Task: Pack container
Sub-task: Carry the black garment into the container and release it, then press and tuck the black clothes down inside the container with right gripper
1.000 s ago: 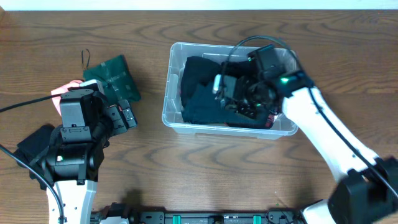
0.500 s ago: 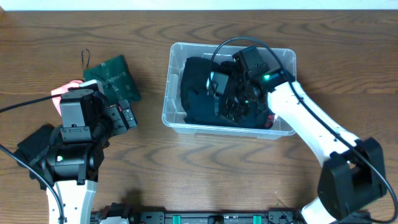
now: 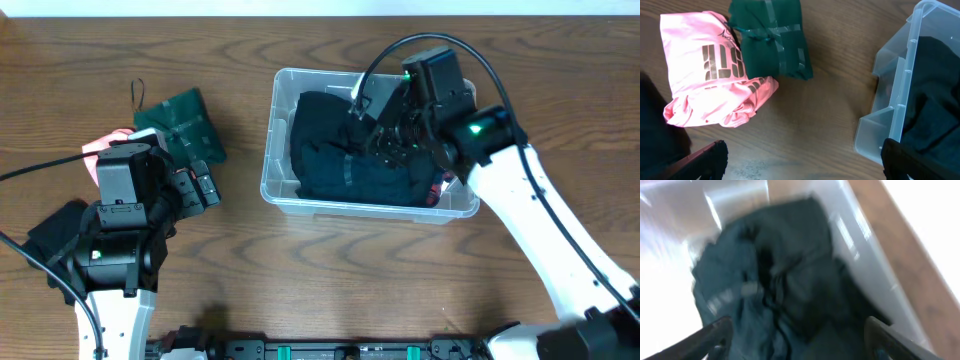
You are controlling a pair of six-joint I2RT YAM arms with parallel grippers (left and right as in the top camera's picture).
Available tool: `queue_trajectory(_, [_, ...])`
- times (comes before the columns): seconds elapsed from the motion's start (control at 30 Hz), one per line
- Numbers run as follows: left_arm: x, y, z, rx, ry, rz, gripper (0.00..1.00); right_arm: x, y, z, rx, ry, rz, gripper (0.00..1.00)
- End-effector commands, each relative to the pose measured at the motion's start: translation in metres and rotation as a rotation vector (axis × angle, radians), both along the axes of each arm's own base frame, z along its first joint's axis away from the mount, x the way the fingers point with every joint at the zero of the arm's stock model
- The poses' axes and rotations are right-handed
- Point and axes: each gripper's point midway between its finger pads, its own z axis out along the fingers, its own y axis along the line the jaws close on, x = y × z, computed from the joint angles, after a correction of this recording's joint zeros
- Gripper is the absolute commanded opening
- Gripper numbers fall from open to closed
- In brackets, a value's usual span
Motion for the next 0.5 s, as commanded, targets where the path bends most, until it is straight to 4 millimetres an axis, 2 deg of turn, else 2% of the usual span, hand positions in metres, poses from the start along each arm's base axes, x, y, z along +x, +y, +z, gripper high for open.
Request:
queue_trajectory(0.0, [0.003, 0.001, 0.008, 0.005, -0.019, 0.003, 0.98, 0.004, -0.027, -0.046, -0.047, 0.126, -0.163, 0.67])
queue_trajectory(0.13, [0.003, 0.001, 0.008, 0.005, -0.019, 0.003, 0.98, 0.006, -0.052, -0.083, -0.094, 0.221, -0.308, 0.61])
queue_trajectory(0.23, [0.002, 0.001, 0.008, 0.005, -0.016, 0.003, 0.98, -0.021, -0.051, -0.100, -0.123, 0.359, -0.262, 0.59])
queue_trajectory(0.3, [0.002, 0.001, 0.007, 0.005, -0.012, 0.003, 0.98, -0.041, -0.042, -0.102, -0.113, 0.429, -0.184, 0.57])
queue_trajectory(0.47, [0.002, 0.001, 0.008, 0.005, -0.014, 0.003, 0.98, -0.048, -0.037, -0.098, -0.090, 0.450, -0.169, 0.58])
